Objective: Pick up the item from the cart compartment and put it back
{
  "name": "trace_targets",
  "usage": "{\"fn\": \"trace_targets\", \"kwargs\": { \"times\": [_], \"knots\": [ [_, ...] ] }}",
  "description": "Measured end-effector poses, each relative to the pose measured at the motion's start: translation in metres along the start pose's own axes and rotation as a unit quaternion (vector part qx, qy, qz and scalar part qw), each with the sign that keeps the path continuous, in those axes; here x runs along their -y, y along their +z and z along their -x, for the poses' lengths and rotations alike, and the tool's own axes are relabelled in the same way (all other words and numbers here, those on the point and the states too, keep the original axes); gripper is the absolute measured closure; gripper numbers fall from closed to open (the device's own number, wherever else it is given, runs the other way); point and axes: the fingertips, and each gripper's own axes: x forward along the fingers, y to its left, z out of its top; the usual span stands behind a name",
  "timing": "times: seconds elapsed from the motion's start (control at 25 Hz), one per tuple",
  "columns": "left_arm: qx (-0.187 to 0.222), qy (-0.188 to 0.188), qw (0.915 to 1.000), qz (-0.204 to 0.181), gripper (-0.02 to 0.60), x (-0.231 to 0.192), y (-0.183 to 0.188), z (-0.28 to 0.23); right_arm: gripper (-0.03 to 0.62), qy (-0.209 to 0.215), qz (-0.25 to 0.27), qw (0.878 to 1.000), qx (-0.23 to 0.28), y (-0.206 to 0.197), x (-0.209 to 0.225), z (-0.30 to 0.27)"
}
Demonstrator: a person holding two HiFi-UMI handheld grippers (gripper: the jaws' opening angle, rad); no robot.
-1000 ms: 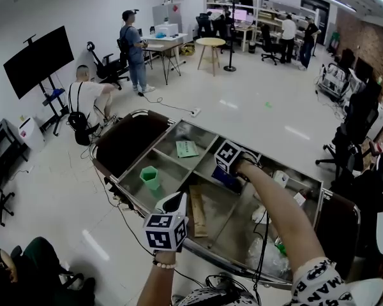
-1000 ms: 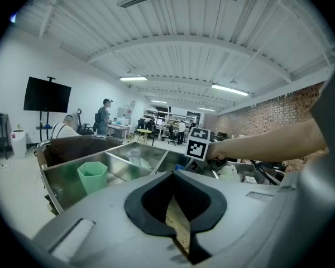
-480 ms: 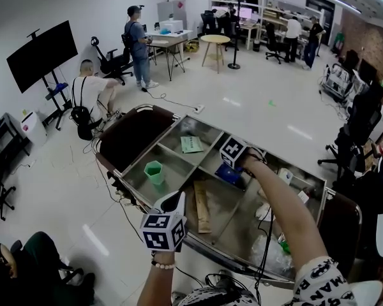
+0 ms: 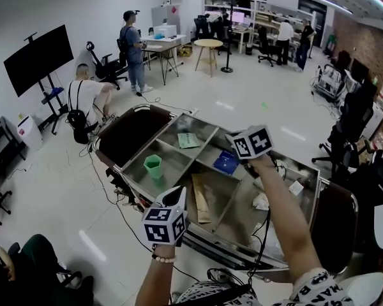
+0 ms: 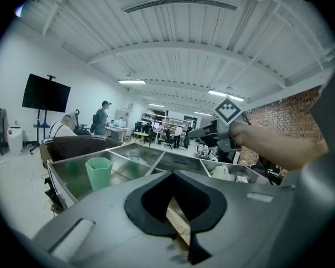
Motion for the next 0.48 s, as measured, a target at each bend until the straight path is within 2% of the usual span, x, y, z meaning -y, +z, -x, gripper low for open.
{"fn": "trace_targets", "kwargs": {
  "times": [0.28,0.48],
  "knots": [
    [0.012,0.002,0.9999,-0.003,0.581,0.005,-0.009,0.018,0.591,-0.007,-0.015,0.99,0.142,0.023,-0.045,0.093],
    [0.028,0.013,0.9995,-0.001,0.581,0.004,-0.018,0.035,0.591,0.0,-0.009,0.98,0.197,0.008,-0.093,0.141]
  ]
}}
